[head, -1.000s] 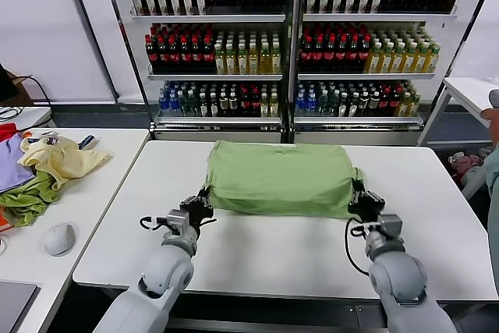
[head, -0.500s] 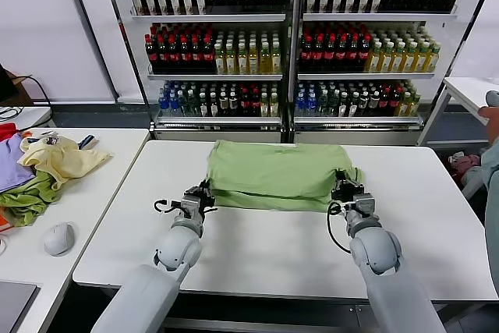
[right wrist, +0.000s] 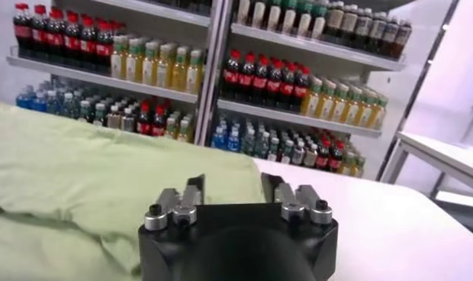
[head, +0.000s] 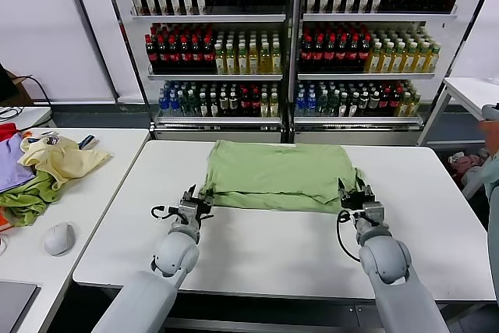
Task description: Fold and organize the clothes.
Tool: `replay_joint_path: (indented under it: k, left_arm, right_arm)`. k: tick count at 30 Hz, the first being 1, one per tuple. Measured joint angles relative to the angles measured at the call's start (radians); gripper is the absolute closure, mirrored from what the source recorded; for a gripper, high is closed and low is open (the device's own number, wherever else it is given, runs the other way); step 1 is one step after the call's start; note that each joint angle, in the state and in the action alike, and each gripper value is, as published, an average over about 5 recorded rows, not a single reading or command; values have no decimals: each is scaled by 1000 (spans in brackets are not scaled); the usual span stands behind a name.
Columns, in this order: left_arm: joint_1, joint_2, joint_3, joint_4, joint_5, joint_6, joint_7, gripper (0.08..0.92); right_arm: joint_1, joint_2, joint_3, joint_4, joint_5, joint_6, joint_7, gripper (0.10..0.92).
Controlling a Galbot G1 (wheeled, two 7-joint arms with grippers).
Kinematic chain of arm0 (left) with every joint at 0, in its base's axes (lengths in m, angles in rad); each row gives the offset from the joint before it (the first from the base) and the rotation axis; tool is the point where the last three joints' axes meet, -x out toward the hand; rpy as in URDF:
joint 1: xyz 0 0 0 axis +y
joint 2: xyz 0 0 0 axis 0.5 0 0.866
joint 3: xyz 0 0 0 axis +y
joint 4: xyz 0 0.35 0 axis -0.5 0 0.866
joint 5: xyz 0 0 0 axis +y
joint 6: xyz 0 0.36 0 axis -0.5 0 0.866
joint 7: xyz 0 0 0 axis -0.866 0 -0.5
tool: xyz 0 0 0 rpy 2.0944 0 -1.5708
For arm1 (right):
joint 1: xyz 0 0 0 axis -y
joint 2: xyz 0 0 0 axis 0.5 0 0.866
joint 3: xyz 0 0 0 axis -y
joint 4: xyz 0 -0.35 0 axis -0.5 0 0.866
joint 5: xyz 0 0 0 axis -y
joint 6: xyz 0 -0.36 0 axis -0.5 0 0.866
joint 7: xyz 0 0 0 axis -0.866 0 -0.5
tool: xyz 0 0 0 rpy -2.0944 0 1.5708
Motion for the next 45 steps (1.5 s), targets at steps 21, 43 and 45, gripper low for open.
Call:
replay_joint_path:
  k: [21,43,45]
  left_arm:
    - [24,-1,-3,-2,-133,32,1,634]
    - [165,35,-63,-153,-163,54,14,904]
    - [206,43,-79,-194,-158,59,16,904]
  right_arm:
    - [-58,-10,17,-27,64,-34,6,667]
    - [-253,-23,63,181,66,-35,6,875]
    - [-290,-22,72,219,61,-36,5,875]
